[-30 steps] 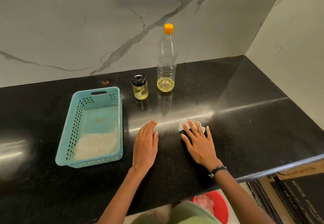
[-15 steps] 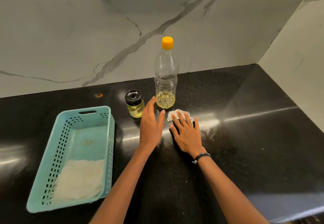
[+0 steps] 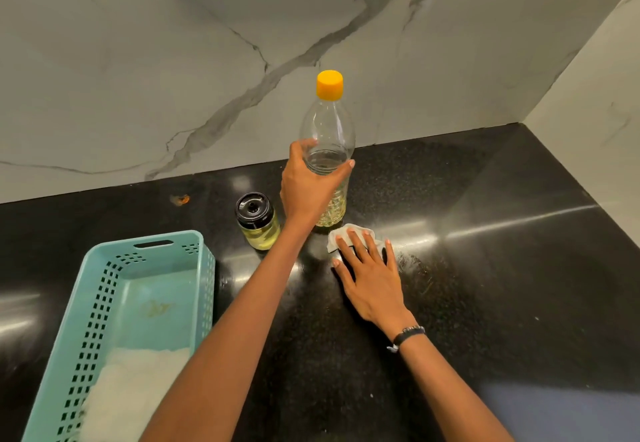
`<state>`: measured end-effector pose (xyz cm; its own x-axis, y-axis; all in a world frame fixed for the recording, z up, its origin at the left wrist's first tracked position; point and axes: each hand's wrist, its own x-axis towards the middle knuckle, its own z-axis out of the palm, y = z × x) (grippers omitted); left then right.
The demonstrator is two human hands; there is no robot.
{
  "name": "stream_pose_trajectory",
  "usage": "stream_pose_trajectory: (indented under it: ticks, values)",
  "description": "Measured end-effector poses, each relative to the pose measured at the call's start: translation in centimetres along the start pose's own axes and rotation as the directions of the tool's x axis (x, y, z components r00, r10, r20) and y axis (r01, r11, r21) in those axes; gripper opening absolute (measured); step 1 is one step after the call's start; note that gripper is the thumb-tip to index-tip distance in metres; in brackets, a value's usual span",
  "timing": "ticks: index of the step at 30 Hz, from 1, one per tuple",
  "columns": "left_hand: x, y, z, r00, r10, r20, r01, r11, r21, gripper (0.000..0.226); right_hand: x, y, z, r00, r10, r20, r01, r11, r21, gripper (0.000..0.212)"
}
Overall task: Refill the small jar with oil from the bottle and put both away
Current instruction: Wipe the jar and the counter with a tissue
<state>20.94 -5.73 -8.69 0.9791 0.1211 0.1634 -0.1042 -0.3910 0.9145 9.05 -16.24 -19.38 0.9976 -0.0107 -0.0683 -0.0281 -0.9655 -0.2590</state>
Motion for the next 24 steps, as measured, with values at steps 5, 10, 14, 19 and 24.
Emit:
stream_pose_trajectory:
  ticks: [5,10,14,19,24]
  values:
    - [2.3,0.7,-1.2,0.99,0.038,-0.137,-0.053,0.992,-0.111,0.056,3.1,0.8,-0.3,1.0,-0.006,-0.025,0.005,1.0,-0.015,0.063]
    - [3.6,1.9,-3.1,0.977,0.109,-0.183,-0.133,0.984,-0.119,0.058,7.5,-0.3,-0.4,1.0,0.003,-0.013,-0.003,1.0,0.014,0.054]
    - [3.8,1.5,-3.5,0.974,0.115,-0.193,-0.138,0.984,-0.113,0.059,8.8,-3.3,0.0,0.997,-0.076,0.03,0.075,0.997,0.029,0.054]
    - [3.6,1.1,-3.2,0.982,0.09,-0.163,-0.11,0.987,-0.114,0.06,6.1,-5.5,1.0,0.96,-0.277,0.041,0.277,0.961,0.013,0.061]
    - [3.2,0.6,-2.7,0.988,0.077,-0.136,-0.093,0.989,-0.112,0.061,3.8,-2.5,0.6,0.927,-0.376,0.002,0.376,0.926,-0.033,0.05]
